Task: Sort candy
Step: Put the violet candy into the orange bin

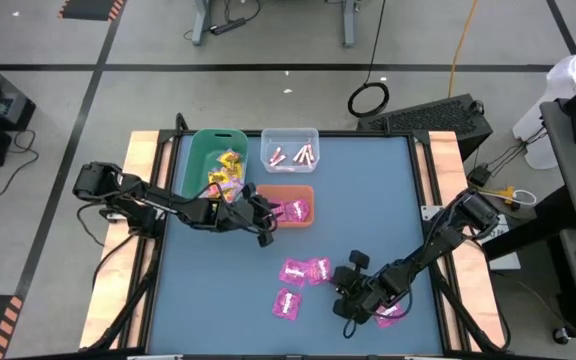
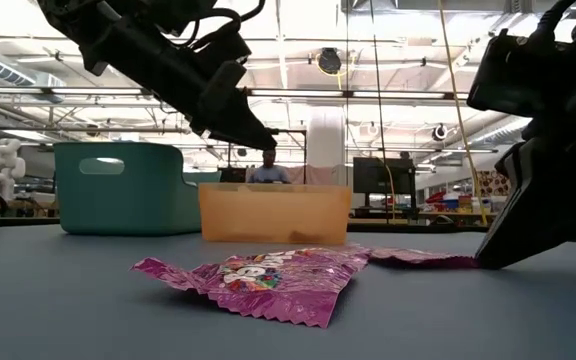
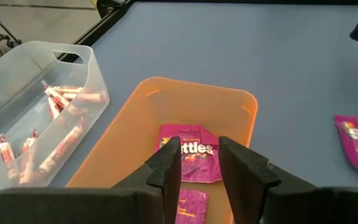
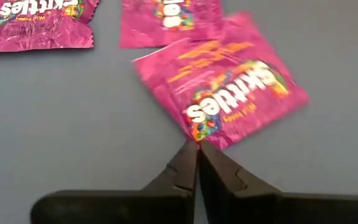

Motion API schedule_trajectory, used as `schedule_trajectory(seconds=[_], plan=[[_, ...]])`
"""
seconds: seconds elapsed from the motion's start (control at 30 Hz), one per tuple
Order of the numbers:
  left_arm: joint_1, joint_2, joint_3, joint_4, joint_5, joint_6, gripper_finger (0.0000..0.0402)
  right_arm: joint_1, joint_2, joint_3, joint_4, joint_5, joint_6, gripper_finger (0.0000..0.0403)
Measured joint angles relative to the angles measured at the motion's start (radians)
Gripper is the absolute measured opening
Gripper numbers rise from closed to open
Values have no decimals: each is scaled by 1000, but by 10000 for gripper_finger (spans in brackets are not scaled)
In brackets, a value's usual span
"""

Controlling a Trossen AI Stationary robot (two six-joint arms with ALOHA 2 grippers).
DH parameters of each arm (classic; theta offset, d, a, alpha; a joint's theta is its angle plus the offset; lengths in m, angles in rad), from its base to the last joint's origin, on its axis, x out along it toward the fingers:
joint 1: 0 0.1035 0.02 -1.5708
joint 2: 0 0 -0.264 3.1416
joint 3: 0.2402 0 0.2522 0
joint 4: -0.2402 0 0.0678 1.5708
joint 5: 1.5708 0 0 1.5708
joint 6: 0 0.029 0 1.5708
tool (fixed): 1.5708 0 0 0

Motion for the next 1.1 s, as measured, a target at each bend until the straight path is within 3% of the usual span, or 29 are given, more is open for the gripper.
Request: schedule_trajectory(seconds=[0.27, 0.5, 0.7, 0.87, 1.1], plan=[[-20, 0, 0, 35, 14, 8, 113, 0, -13, -2, -15, 36, -15, 2], [-82, 0, 0, 187, 234, 129, 113, -8, -84, -2, -27, 89, -61, 0], [-162, 1, 1, 241, 257, 198, 113, -28, -134, -2, -36, 98, -90, 0], [-208, 70, 1, 309, 258, 213, 113, -40, -174, -2, -39, 119, -130, 0], [-230, 262, 54, 436, 256, 263, 113, -49, -220, -2, -42, 117, -173, 0]])
